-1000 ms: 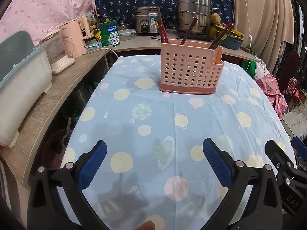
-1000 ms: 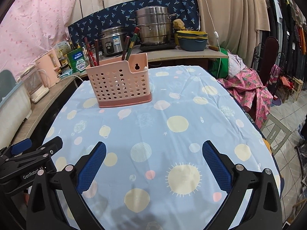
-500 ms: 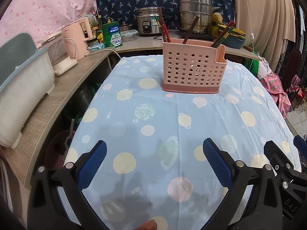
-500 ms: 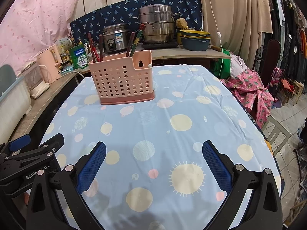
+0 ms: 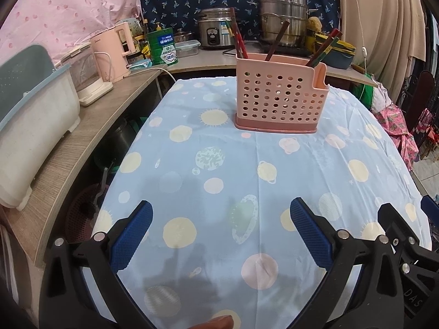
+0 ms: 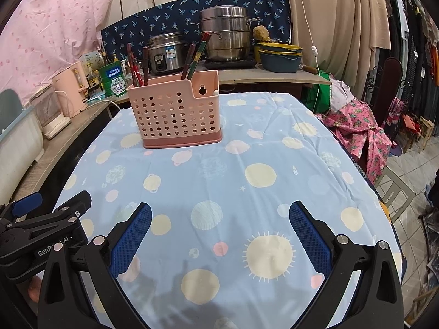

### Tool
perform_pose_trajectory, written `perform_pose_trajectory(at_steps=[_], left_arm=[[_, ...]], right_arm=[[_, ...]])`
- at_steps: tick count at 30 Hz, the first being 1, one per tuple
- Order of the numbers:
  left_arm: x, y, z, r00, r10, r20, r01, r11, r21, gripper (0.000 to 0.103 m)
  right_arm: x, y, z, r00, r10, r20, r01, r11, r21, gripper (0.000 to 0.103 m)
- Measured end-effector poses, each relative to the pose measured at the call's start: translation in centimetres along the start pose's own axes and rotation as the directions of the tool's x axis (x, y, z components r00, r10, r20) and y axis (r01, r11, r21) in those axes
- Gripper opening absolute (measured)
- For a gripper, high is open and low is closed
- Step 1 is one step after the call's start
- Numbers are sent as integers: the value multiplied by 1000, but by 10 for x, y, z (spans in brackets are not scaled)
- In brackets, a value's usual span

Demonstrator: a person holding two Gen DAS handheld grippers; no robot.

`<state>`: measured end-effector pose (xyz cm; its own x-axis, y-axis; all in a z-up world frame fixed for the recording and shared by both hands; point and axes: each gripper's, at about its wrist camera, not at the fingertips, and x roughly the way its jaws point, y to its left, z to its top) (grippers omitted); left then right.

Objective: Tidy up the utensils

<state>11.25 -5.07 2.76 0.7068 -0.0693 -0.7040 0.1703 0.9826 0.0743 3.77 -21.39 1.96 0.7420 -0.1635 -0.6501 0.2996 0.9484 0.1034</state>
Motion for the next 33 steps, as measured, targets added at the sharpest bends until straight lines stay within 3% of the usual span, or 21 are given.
perform_pose_trajectory(at_steps=[33], left_arm=[[9,8,5,1000,24,-15,-24,1000,-15,96]], right_arm=[[7,-5,5,1000,-13,-2,13,1000,5,97]])
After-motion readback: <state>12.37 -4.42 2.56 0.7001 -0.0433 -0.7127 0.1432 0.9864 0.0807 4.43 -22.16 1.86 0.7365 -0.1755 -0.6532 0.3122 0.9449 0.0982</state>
